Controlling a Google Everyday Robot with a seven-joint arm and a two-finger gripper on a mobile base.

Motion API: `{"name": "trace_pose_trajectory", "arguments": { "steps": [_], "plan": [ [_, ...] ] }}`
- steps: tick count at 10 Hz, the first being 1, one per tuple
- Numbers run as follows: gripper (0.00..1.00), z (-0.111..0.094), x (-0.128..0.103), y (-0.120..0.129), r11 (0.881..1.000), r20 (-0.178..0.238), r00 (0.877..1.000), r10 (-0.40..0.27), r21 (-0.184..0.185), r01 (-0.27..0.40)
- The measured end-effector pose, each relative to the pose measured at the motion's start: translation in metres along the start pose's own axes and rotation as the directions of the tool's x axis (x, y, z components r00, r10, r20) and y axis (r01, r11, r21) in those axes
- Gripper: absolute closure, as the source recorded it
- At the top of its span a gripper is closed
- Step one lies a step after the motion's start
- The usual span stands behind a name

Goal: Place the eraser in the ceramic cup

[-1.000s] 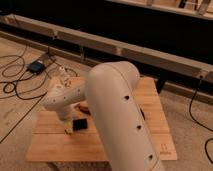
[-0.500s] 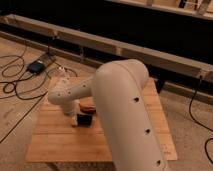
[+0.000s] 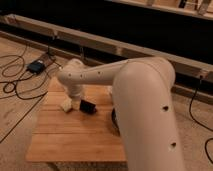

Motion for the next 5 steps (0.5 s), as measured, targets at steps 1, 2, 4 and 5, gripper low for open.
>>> {"name": "trace_pose_trajectory", "arguments": {
  "steps": [1, 2, 4, 5],
  "plan": [
    [1.00, -0.016, 0.004, -0.024, 0.998, 0.041, 0.997, 0.064, 0.011, -0.065],
    [1.00, -0.031, 0.009, -0.048, 0.992, 0.081, 0.989, 0.127, 0.016, -0.129],
    [1.00, -0.053, 0.018, -0.084, 0.975, 0.137, 0.967, 0.213, 0.026, -0.219],
    [1.00, -0.063, 0.020, -0.098, 0.967, 0.159, 0.956, 0.245, 0.030, -0.253]
  ]
}}
